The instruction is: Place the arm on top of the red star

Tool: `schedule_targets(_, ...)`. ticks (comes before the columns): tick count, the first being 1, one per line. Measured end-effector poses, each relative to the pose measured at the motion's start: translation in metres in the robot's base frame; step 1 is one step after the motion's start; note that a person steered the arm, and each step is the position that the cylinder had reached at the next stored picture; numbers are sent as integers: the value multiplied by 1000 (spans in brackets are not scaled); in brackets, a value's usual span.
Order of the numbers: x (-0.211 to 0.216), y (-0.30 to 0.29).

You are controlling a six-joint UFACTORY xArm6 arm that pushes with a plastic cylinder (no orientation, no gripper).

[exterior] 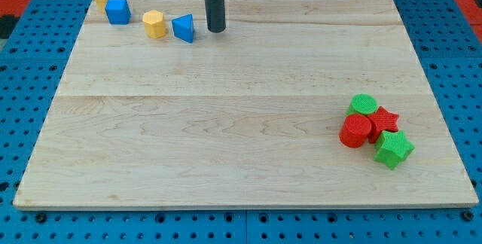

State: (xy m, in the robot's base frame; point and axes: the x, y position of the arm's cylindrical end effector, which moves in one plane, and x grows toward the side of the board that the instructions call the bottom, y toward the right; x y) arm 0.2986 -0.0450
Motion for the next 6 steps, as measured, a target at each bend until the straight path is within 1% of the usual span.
schedule_targets(1,28,15)
schedule_targets(2,57,74)
schedule_targets(3,71,105)
schedule_targets(5,72,137)
schedule_targets(6,97,162)
